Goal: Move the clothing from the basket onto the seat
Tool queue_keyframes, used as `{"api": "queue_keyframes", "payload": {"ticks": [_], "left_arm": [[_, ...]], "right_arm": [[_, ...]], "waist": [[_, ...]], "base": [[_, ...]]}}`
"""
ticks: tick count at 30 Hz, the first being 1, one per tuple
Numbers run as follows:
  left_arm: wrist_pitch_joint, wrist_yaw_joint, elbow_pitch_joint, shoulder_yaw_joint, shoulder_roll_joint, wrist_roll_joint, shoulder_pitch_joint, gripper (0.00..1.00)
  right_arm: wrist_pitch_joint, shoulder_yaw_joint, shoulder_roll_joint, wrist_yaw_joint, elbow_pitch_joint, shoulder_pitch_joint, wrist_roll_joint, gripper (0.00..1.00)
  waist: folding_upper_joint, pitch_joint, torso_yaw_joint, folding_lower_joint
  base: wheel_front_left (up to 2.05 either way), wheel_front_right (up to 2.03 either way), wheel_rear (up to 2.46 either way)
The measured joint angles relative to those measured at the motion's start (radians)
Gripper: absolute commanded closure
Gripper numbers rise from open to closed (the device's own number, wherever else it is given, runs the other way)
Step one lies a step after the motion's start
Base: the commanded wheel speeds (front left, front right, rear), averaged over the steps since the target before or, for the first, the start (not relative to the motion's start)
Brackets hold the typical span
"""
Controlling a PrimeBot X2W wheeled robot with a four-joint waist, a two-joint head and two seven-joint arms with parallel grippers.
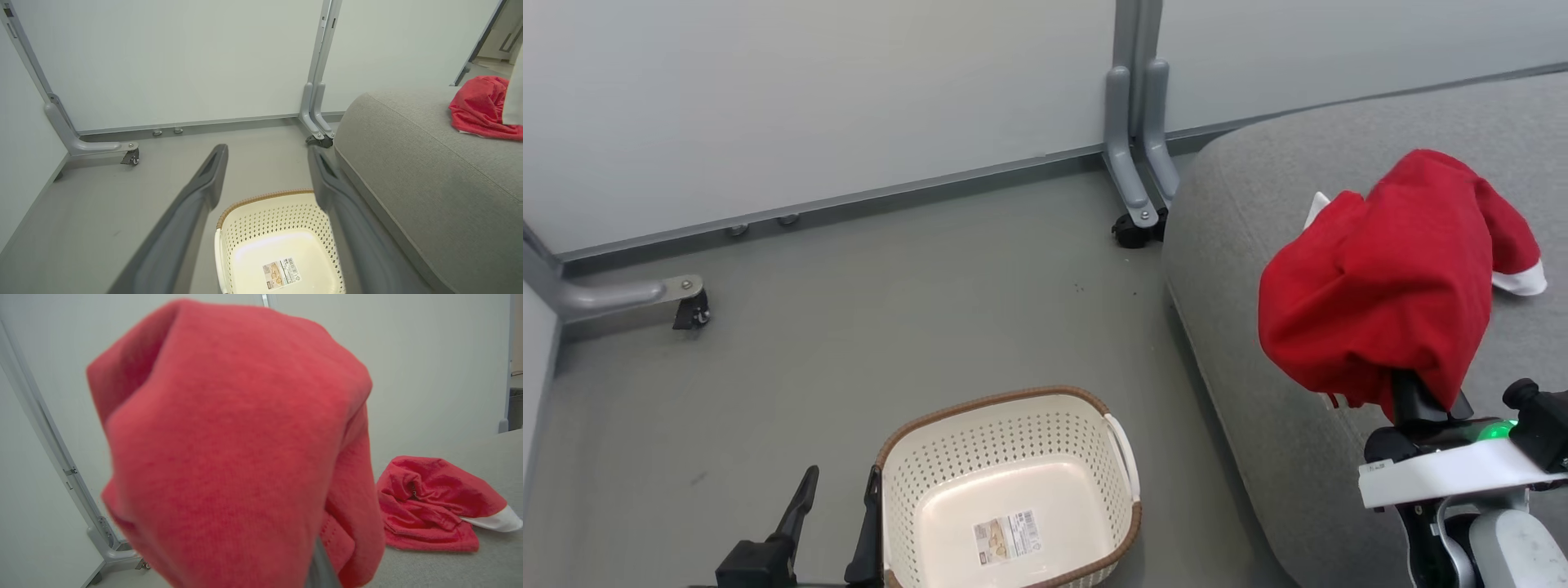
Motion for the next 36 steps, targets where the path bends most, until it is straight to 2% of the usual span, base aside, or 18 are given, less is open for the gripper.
{"api": "queue_keyframes", "payload": {"ticks": [14,23,36], "left_arm": [[0.0,0.0,-0.005,-0.016,0.0,-0.003,-0.045,0.0],[0.0,0.0,-0.007,-0.048,0.004,-0.004,-0.088,0.0],[0.0,0.0,0.008,-0.096,0.024,-0.012,-0.139,0.0]], "right_arm": [[0.0,-0.03,-0.001,0.0,-0.015,-0.019,-0.004,1.0],[0.0,-0.075,0.023,0.0,-0.032,-0.019,-0.008,1.0],[0.0,-0.127,0.051,0.0,-0.064,-0.008,-0.019,1.0]], "waist": [[0.0,0.041,-0.208,0.0],[0.0,0.077,-0.338,0.0],[0.0,0.139,-0.393,0.0]], "base": [[0.0,0.0,0.0],[0.0,0.0,0.0],[0.0,0.0,0.0]]}}
